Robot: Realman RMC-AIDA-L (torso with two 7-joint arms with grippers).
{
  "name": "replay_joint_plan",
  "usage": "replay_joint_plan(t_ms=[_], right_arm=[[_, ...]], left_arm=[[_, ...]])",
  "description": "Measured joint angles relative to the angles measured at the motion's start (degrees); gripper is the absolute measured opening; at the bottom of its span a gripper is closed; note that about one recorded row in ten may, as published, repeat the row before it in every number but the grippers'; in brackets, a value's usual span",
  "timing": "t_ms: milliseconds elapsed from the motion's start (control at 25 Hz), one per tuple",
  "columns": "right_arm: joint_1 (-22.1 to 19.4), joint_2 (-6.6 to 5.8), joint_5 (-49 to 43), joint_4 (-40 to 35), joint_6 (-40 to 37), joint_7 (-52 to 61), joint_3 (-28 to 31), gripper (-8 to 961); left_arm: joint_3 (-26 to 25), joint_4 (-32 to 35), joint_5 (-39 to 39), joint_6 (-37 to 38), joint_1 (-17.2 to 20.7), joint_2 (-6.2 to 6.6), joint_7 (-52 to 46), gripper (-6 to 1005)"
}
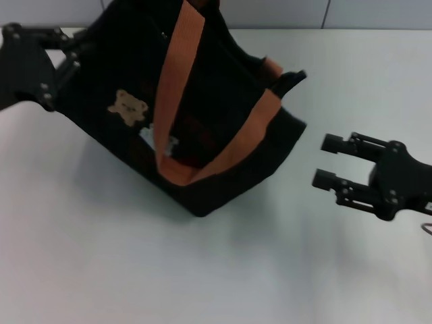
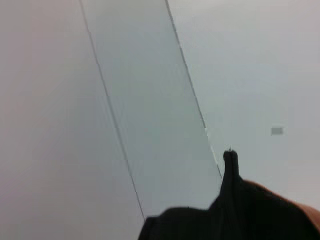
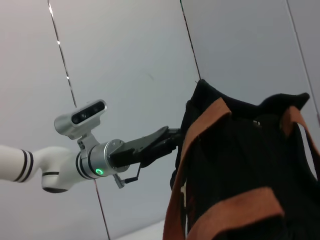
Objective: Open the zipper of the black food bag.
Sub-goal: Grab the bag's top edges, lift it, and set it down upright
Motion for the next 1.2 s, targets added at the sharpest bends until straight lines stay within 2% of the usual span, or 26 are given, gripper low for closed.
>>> replay_joint_plan(t_ms=[80,160,320,360,400,480,560,760,1000,1120,1160,1200], right_arm=[[3.04,0.14,0.25,2.36,0.39,0.61,0.37,682],[4.22,0.16,0.29,3.09,0.72,0.85,0.38,683],[9.51,0.43,0.29,7.06,6.1,0.78,0.12,684],[12.07,0.57,0.33,10.04,10.11,-0.63,0.31,683],[12.07,0.57,0.33,10.04,10.11,-0.63,0.31,683],[14.91,0.62,0.2,13.76,14.37,-2.28,0.23,682],[19.42,0.75,-1.04,19.68,20.55,-4.05,-1.74,682],[23.28,0.89,-1.4,26.03,22.91,-6.32,-5.57,683],[22.07,0.9,-1.44,26.48,21.36,-7.17,-5.36,684],[18.79,0.88,-1.11,23.76,20.14,-7.2,-4.97,683],[16.56,0.85,-0.96,21.81,18.71,-7.2,-4.19,683],[16.56,0.85,-0.96,21.81,18.71,-7.2,-4.19,683]], left_arm=[[-1.07,3.03,-0.01,1.84,0.16,0.07,-0.16,71],[-1.41,4.2,-0.01,2.75,0.01,0.03,0.01,71],[-1.04,5.28,0.26,3.36,-0.52,-0.07,1.32,70],[-0.77,5.52,1.6,3.7,-0.85,-0.45,3.07,70],[-0.77,5.52,1.6,3.7,-0.85,-0.45,3.07,70],[-0.67,5.63,3.15,3.88,-1.09,-1.0,4.5,70],[-0.58,5.68,4.55,3.89,-1.53,-1.8,5.33,70],[-0.58,5.69,4.94,3.96,-2.16,-2.65,5.85,70],[-0.65,5.45,4.94,4.01,-2.47,-2.96,6.64,69],[-0.63,5.17,4.94,3.86,-2.47,-3.05,6.95,69],[-0.68,4.57,4.92,3.76,-2.28,-3.29,7.97,69],[-0.68,4.57,4.92,3.76,-2.28,-3.29,7.97,69]])
